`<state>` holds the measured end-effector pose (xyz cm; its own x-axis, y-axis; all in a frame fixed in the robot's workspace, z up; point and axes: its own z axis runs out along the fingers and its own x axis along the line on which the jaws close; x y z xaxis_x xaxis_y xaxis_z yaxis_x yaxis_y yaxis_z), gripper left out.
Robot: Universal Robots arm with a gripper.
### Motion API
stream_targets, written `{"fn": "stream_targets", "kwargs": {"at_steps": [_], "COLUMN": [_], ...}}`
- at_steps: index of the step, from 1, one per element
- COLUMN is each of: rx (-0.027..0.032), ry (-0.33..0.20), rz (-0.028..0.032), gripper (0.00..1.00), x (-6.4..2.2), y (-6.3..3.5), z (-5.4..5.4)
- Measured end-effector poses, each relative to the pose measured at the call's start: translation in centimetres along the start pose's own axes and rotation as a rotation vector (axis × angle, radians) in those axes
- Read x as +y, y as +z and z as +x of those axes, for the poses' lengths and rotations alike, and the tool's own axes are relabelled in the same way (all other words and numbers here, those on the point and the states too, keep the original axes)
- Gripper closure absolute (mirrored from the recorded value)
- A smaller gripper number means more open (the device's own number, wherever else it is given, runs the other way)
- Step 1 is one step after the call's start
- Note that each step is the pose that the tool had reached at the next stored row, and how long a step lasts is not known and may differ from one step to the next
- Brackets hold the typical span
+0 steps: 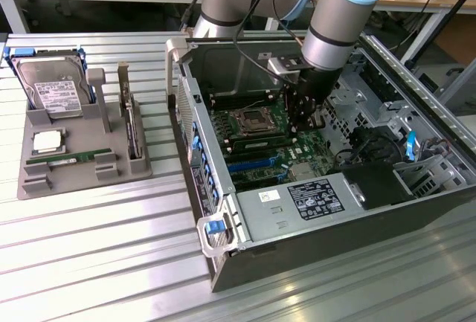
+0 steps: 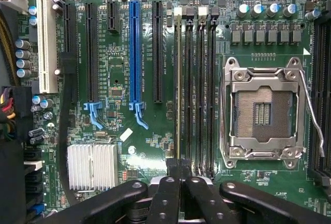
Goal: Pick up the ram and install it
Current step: 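Press down the ram until it locks into place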
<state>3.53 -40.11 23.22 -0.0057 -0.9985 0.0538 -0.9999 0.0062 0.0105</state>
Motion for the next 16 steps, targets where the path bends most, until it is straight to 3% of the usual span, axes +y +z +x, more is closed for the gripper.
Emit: {"fn": "stream_targets", "kwargs": {"at_steps": [8, 9, 11, 16], "rx": [0.0001, -0.0016, -0.0005, -0.0003], "ry": [0.0, 0.0, 0.0, 0.0], "rz": [0.0, 0.0004, 0.0005, 0.0029], "gripper": [0.89, 0.89, 0.89, 0.89], "x": [-0.02, -0.02, 0.0, 0.41], "y": [0.24, 0.08, -1.29, -1.37], "z": [0.0, 0.0, 0.1, 0.1]}}
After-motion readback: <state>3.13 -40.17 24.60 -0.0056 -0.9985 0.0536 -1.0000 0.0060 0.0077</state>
